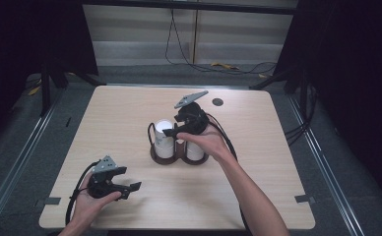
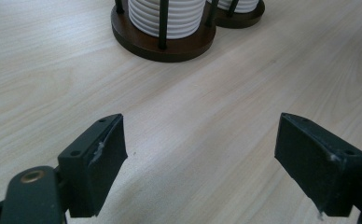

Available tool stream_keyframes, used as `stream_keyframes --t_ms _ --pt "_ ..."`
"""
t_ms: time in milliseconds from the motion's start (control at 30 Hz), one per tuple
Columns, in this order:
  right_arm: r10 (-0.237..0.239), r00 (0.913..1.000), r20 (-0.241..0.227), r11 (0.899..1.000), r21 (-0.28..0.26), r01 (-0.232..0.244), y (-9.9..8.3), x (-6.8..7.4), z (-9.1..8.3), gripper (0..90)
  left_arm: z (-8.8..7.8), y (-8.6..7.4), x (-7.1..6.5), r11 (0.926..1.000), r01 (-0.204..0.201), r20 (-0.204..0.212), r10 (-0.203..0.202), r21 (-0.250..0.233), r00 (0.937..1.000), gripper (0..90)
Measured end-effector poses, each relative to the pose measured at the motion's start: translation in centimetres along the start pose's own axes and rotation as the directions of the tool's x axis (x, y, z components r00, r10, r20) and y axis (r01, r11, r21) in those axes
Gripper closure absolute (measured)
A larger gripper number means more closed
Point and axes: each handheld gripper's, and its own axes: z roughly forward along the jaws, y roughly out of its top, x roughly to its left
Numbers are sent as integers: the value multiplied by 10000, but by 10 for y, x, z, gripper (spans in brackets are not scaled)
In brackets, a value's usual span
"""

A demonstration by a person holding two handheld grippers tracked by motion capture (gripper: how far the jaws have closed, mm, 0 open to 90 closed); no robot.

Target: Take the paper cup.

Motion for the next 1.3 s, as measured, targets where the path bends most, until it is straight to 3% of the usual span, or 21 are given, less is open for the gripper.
stream_keyframes --t_ms 333,500,667,867,1300 --pt "85 9999 -75 9991 409 -82 6 -4 12 264 0 0 1 10000 49 27 -49 -35 10000 161" --pt "-107 9994 -328 9975 700 130 12 -4 18 258 0 0 1 10000 26 37 -26 -32 10000 161" --pt "-217 9995 -230 9925 1197 243 16 -6 27 257 -1 -1 1 10000 30 32 -29 -62 10000 161" --pt "-354 9991 -246 9914 1253 382 19 -6 31 274 -1 -1 1 10000 23 44 -23 -25 10000 161" --pt "-497 9971 -582 9740 2183 613 23 -6 43 276 -1 -1 2 10000 51 12 -51 -43 10000 161"
